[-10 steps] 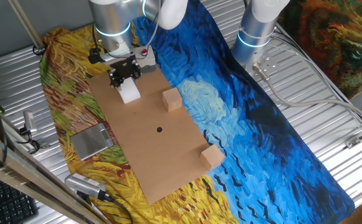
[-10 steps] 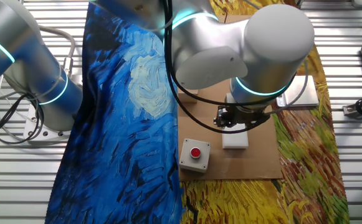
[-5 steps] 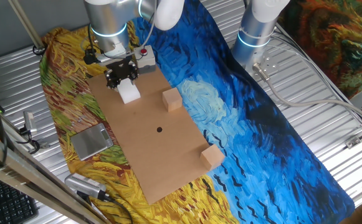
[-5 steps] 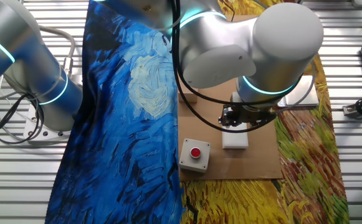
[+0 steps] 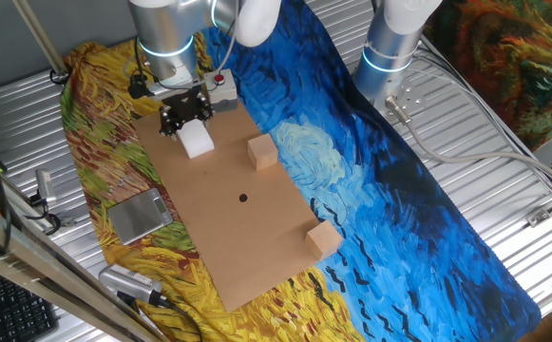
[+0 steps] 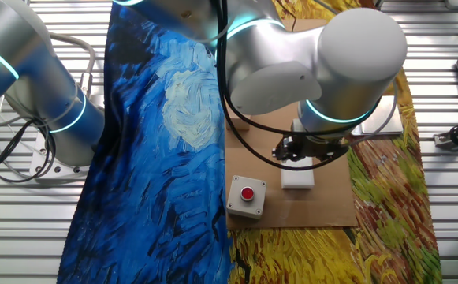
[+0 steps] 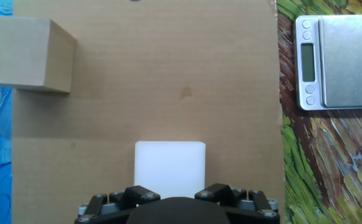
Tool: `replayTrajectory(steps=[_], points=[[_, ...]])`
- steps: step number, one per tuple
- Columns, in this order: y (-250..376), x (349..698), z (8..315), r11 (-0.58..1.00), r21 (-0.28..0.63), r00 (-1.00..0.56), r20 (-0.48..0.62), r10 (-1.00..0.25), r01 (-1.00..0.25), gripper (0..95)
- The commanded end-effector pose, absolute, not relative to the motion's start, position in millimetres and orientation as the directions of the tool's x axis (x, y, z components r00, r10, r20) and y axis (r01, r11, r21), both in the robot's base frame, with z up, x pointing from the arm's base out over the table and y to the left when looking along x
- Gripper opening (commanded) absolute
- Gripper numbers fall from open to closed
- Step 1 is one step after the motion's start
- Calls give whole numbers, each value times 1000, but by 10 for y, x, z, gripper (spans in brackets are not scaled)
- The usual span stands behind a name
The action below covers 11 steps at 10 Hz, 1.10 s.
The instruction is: Clean the tabletop with a sponge
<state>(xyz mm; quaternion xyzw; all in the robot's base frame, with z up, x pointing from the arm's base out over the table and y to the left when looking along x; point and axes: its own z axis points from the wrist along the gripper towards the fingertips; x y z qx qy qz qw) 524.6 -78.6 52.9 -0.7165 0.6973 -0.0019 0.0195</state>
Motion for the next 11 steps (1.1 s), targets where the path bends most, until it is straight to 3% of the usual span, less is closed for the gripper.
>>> replayTrajectory(steps=[1, 11], points=[[-788, 5255, 482, -23, -35, 24, -24, -999, -999, 760], [-793, 5227, 385, -1, -35, 1, -22, -1000, -999, 760]])
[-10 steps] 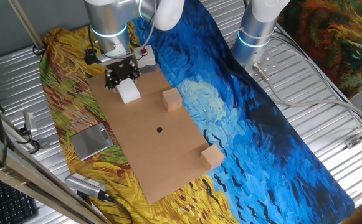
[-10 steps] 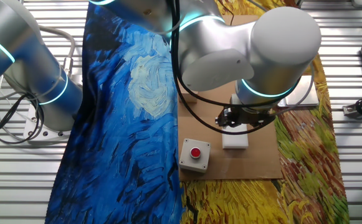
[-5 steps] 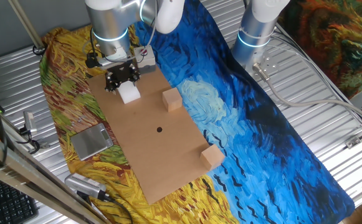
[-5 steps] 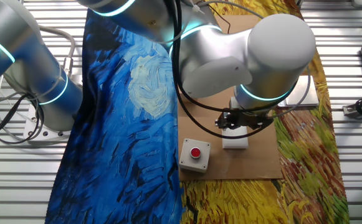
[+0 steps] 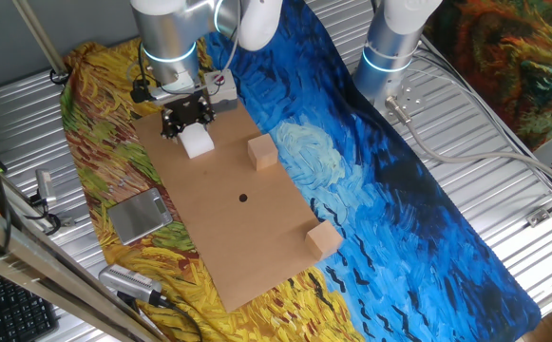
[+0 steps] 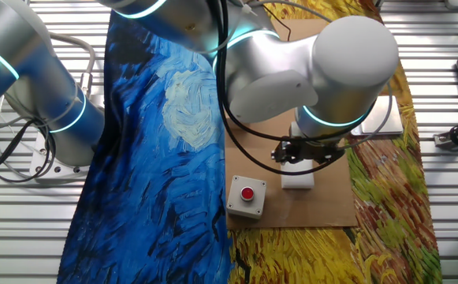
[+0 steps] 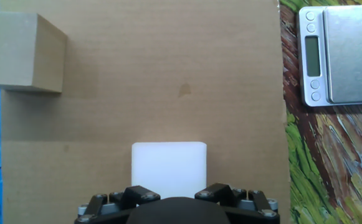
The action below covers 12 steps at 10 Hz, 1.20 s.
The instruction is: Clean the tabletop with a sponge
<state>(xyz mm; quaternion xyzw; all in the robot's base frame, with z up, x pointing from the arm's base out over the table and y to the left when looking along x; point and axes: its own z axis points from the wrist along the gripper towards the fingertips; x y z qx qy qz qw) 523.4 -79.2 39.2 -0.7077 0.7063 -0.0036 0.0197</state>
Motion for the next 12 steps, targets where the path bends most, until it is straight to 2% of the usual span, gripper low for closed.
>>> replayTrajectory(steps=[1, 12], points=[[-798, 5208, 379, 3, -36, -3, -21, -1000, -999, 760], [-805, 5187, 343, 19, -48, -17, -27, -999, -999, 760]])
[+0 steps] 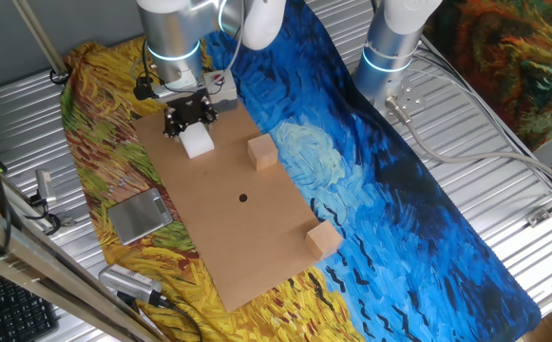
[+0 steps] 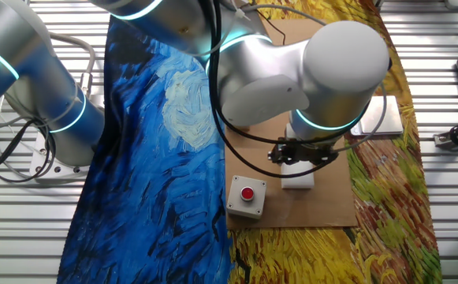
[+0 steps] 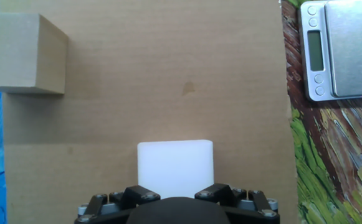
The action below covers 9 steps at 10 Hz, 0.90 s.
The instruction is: Clean the tabletop with a sponge
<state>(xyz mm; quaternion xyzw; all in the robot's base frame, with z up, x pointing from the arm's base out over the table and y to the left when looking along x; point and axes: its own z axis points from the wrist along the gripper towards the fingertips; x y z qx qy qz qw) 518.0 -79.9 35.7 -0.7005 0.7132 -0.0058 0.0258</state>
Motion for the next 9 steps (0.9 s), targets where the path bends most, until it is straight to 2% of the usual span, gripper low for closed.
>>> replayTrajectory(steps=[1, 9], points=[[-805, 5188, 324, 17, -49, -16, -28, -999, -999, 760], [-804, 5188, 272, 18, -56, -17, -29, -999, -998, 760]])
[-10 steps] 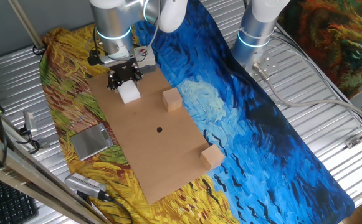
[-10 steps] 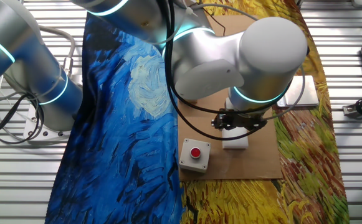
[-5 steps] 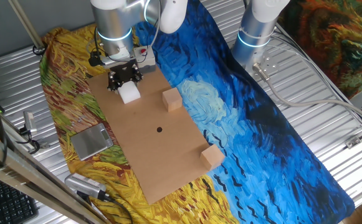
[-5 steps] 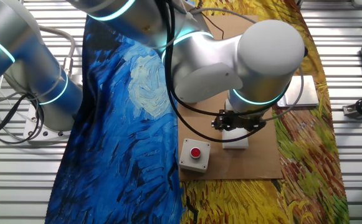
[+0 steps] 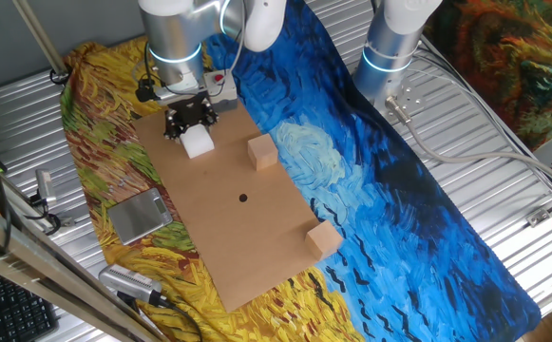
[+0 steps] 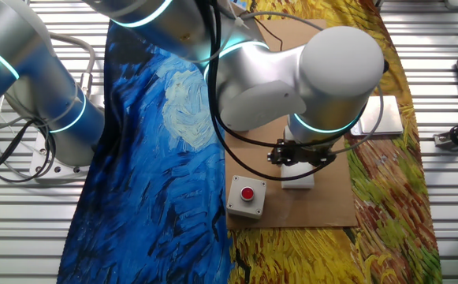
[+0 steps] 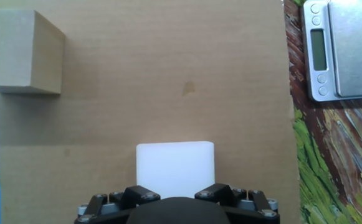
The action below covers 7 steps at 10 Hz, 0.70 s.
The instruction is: Clean the tabletop with a sponge
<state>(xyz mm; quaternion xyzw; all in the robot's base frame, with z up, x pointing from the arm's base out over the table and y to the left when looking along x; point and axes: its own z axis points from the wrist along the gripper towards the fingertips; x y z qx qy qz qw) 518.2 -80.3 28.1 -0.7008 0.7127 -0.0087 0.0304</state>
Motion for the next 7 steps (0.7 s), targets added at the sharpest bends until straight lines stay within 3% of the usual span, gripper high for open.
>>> replayTrajectory(steps=[1, 7], points=[[-803, 5188, 261, 19, -57, -17, -30, -999, -998, 760], [-802, 5188, 218, 26, -58, -25, -33, -999, -998, 760]])
